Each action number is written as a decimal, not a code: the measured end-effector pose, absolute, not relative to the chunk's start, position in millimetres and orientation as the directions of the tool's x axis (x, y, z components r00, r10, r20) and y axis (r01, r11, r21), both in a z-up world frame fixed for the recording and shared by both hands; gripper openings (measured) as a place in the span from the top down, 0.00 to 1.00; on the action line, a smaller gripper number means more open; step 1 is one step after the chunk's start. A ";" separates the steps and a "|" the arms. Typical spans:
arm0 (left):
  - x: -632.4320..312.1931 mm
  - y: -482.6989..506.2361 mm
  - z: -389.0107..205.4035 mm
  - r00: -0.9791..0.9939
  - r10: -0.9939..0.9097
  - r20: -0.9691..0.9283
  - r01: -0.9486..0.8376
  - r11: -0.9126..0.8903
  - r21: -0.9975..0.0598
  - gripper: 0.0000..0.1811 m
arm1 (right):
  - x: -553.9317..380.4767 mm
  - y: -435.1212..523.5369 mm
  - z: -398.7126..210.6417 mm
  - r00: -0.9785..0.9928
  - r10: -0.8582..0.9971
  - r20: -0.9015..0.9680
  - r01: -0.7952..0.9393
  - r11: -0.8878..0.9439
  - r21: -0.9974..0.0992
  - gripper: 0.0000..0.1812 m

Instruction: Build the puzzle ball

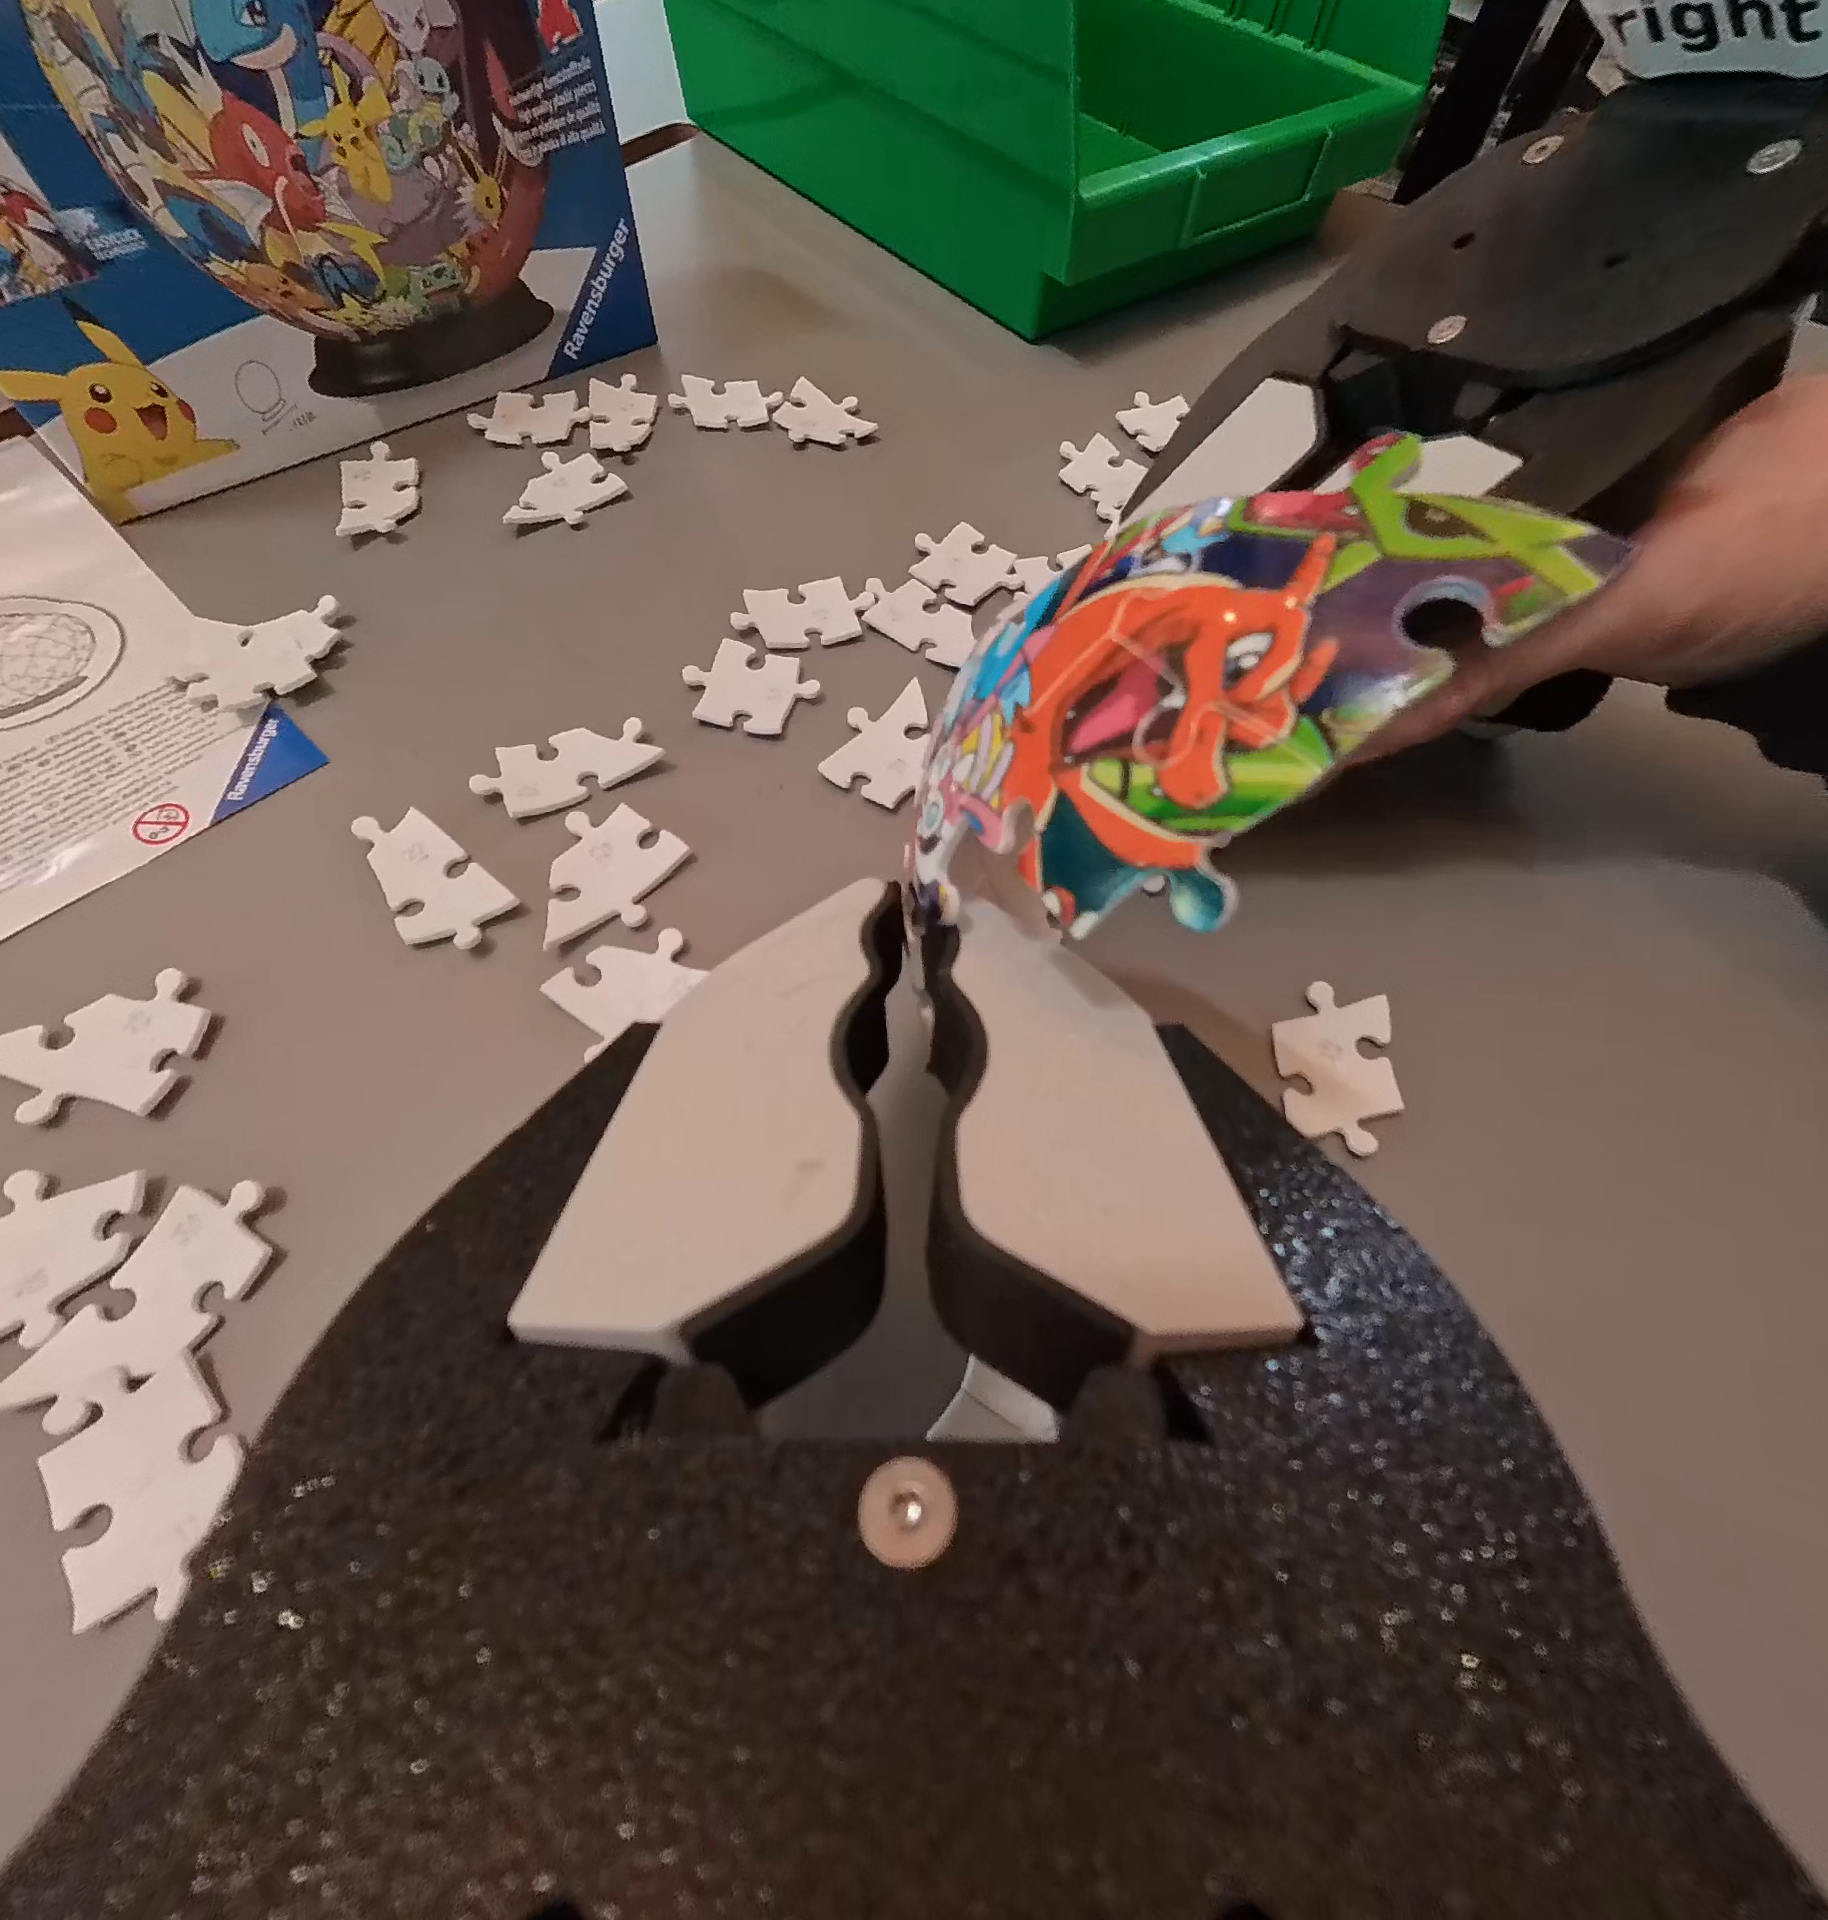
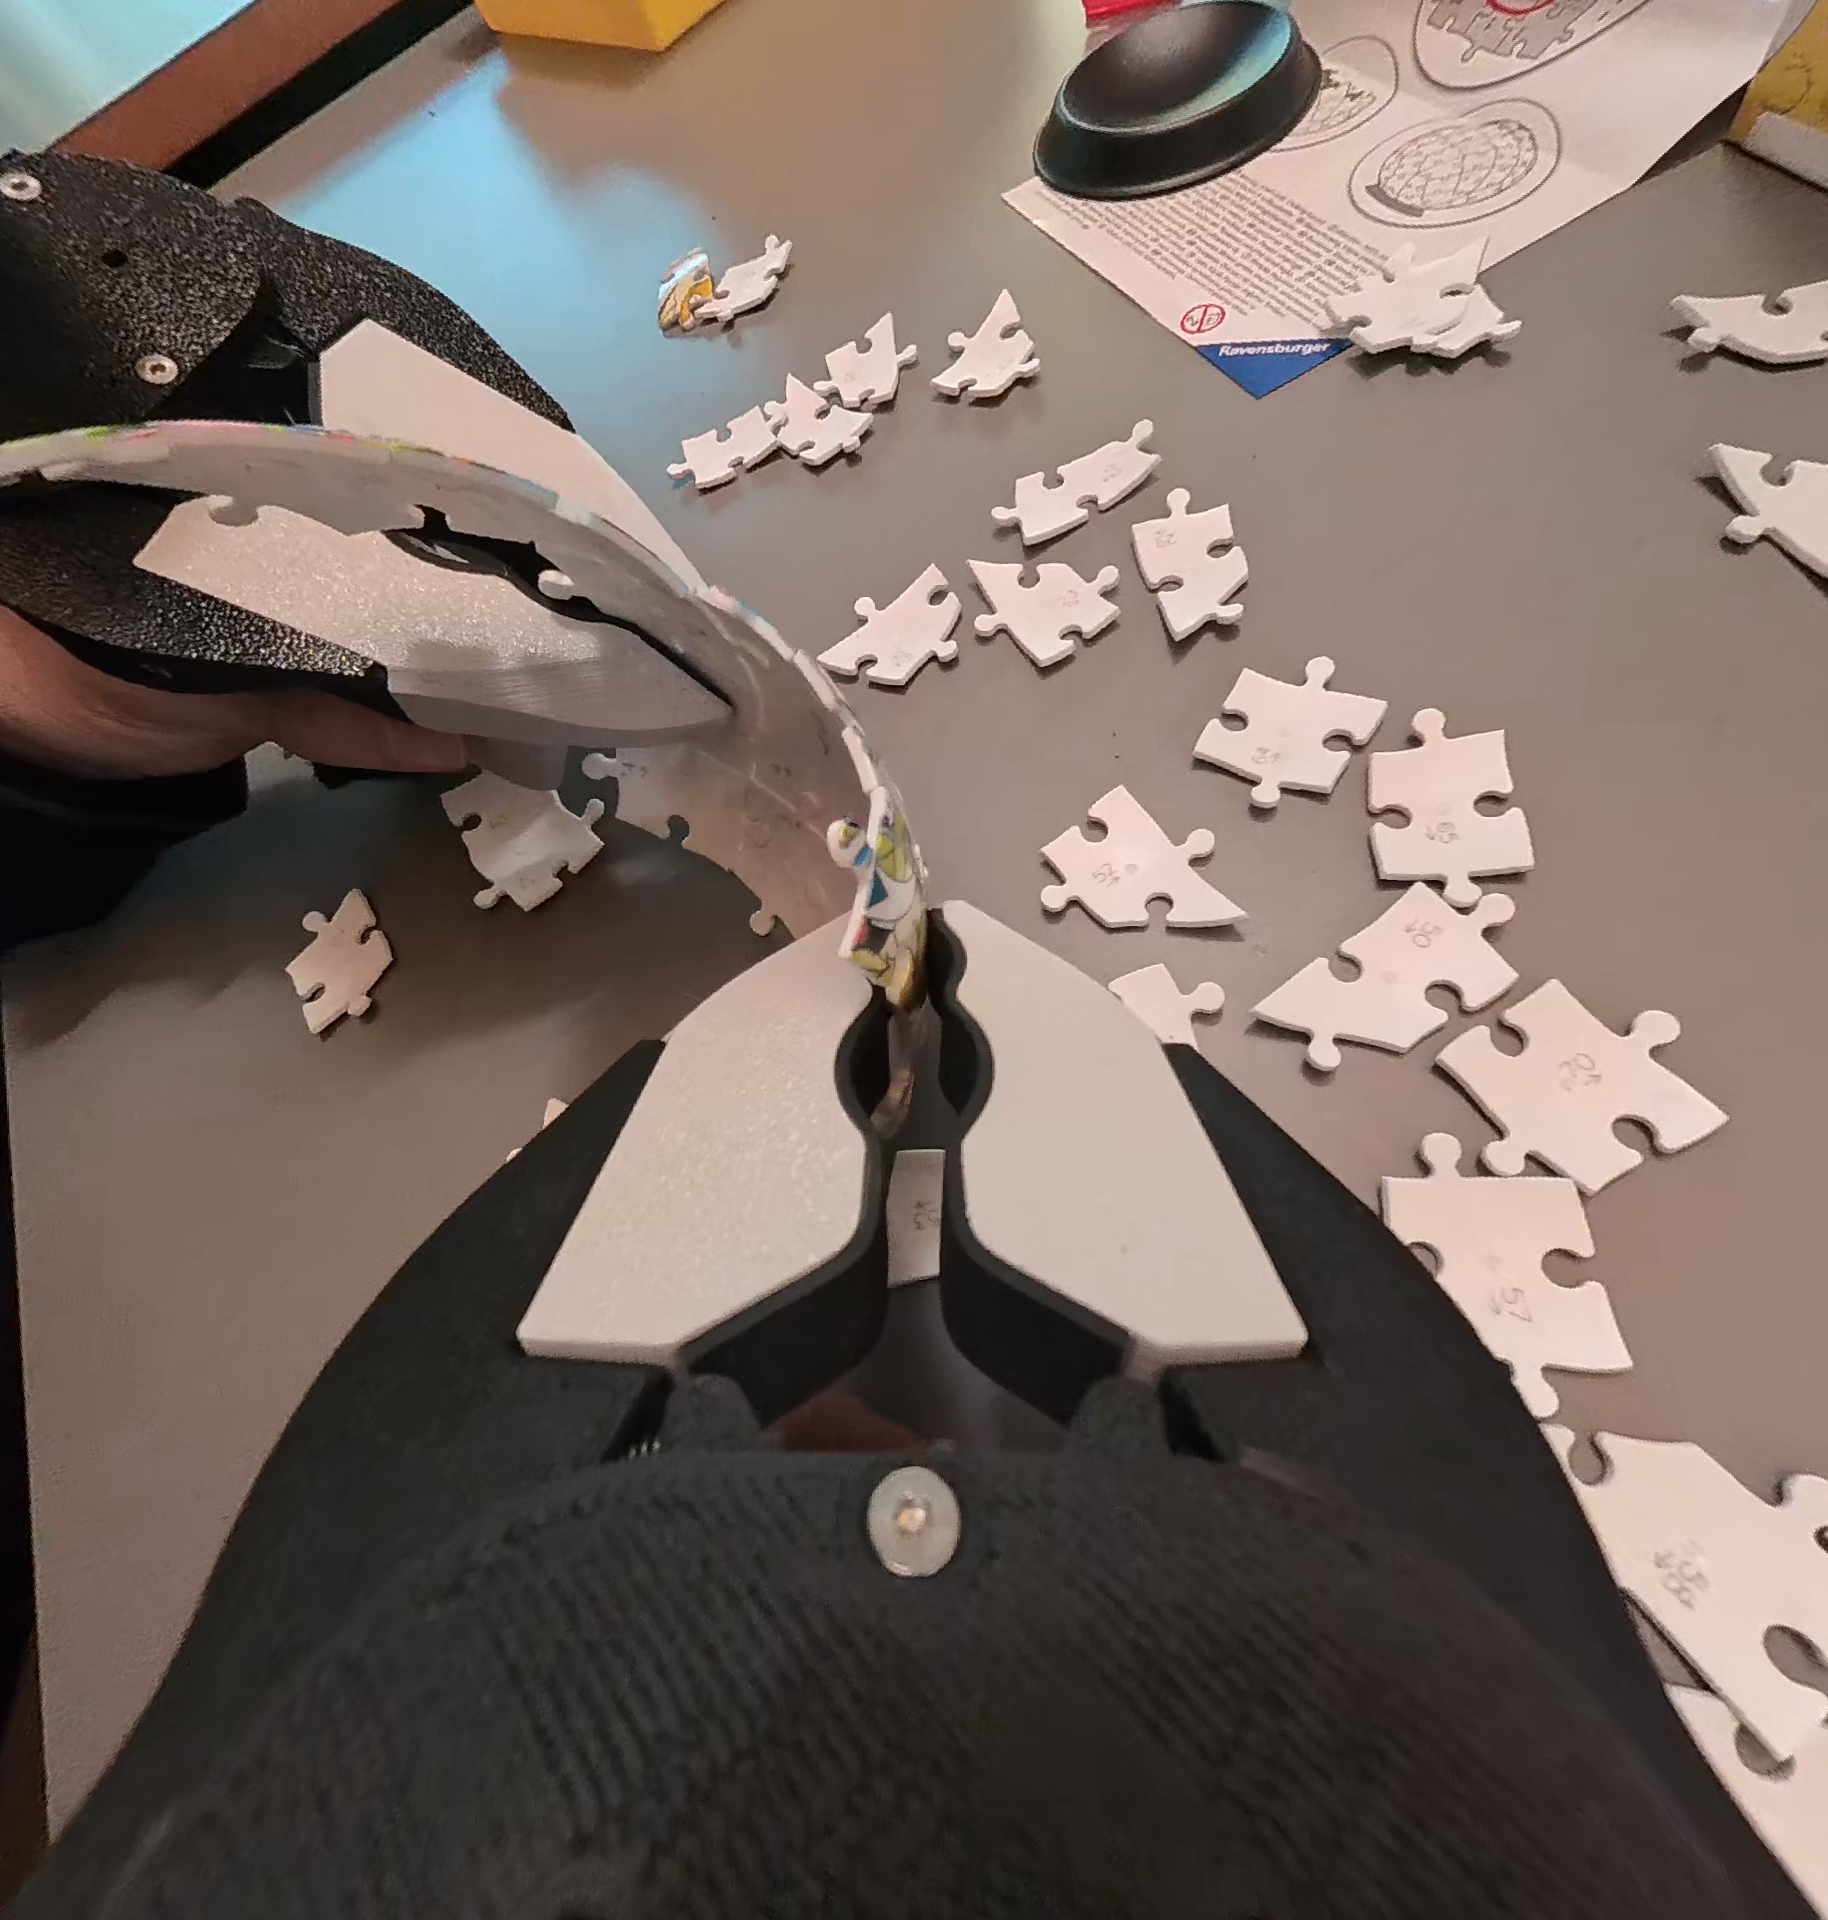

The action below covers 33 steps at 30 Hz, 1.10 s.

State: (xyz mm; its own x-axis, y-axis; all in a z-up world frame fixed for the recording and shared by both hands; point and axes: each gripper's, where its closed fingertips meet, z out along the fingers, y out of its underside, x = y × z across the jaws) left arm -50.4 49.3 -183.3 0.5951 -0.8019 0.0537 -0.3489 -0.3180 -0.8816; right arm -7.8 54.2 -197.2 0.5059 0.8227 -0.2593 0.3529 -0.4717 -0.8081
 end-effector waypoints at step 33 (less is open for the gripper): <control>-54.2 48.6 -176.6 0.368 -0.922 0.118 -0.557 -0.321 -0.766 0.99 | -5.7 45.5 -163.4 0.427 0.903 0.042 0.421 -0.157 -0.894 0.87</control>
